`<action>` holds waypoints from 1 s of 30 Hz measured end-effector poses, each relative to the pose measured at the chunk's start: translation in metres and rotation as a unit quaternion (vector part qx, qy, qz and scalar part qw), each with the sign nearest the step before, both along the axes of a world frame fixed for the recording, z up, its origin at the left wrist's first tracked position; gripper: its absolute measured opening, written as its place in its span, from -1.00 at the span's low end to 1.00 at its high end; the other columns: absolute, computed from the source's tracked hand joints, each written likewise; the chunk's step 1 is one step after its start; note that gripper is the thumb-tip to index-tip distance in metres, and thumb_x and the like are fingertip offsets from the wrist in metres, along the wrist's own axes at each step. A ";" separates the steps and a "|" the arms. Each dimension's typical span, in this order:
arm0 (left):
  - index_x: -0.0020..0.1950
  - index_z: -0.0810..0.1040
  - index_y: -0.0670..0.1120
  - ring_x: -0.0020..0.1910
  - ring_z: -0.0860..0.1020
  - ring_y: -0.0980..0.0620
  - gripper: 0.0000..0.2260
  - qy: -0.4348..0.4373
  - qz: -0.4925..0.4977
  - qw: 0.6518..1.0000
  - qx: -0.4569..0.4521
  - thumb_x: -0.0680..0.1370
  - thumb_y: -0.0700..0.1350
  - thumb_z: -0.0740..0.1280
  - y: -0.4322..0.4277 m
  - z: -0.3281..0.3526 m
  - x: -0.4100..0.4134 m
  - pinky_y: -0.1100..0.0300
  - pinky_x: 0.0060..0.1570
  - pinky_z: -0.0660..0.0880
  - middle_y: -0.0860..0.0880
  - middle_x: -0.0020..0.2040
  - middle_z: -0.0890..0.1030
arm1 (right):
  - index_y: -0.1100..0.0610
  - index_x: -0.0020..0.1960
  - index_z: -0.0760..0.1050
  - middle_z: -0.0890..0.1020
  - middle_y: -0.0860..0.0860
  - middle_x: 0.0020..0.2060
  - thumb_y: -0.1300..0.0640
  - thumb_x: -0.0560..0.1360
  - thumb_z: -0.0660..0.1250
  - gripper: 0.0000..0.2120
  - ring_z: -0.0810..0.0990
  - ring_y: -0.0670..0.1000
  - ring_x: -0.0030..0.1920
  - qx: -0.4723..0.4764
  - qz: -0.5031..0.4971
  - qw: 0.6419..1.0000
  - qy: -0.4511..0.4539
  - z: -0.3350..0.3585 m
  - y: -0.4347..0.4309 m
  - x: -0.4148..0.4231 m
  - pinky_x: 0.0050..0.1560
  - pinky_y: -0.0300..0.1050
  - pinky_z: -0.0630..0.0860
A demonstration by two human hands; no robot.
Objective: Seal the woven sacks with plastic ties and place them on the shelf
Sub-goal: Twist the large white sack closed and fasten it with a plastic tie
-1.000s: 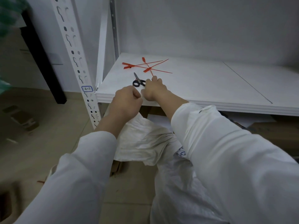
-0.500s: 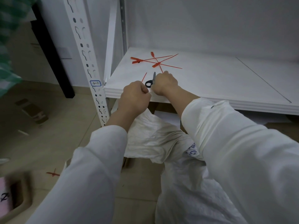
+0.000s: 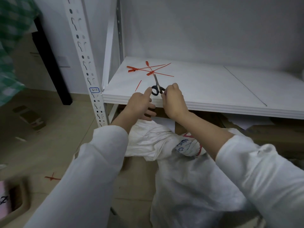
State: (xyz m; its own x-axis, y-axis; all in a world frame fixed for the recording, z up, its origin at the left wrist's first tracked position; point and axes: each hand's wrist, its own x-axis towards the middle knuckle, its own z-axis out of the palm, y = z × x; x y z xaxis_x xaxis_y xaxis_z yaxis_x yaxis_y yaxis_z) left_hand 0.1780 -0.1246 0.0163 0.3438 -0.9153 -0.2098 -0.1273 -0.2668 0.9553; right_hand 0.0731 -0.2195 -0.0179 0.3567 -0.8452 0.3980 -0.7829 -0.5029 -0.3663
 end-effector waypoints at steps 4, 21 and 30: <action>0.07 0.57 -0.32 -0.34 0.61 -0.02 -0.64 -0.004 -0.004 1.000 -0.027 0.63 -0.01 0.23 0.021 0.010 -0.031 0.26 -0.43 0.56 -0.20 -0.12 0.66 | 0.29 0.06 0.44 0.41 0.19 0.07 0.24 0.60 0.22 -0.89 0.52 0.17 -0.15 -0.059 0.056 0.997 -0.014 0.004 0.038 -0.044 -0.11 0.04 0.48; -0.33 0.42 -0.21 -0.51 0.57 0.03 -0.72 -0.128 -0.015 0.981 -0.142 0.58 -0.23 0.29 0.088 -0.014 -0.160 0.23 -0.51 0.47 -0.19 -0.32 0.65 | 0.15 -0.31 0.57 0.50 0.00 -0.48 -0.04 0.53 0.33 -0.67 0.42 -0.08 -0.42 0.048 0.060 0.989 -0.126 0.026 0.117 -0.178 -0.32 -0.13 0.36; -0.09 0.56 0.00 -0.27 0.58 0.05 -0.93 -0.344 -0.148 0.909 -0.183 0.57 -0.06 0.31 0.081 -0.033 -0.186 0.01 -0.20 0.56 0.04 -0.25 0.63 | 0.07 -0.34 0.51 0.49 0.00 -0.42 0.14 0.41 0.45 -0.81 0.42 -0.08 -0.38 0.135 0.026 0.941 -0.308 -0.010 0.115 -0.213 -0.29 -0.18 0.42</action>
State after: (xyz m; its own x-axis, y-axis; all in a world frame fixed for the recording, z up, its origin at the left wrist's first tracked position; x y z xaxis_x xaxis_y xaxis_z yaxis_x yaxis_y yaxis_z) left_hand -0.0080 -0.0435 -0.0163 0.0061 -0.9543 0.2988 -0.7425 0.1958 0.6406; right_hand -0.1403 -0.1049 -0.0278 0.1730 -0.9329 0.3159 -0.3571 -0.3583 -0.8626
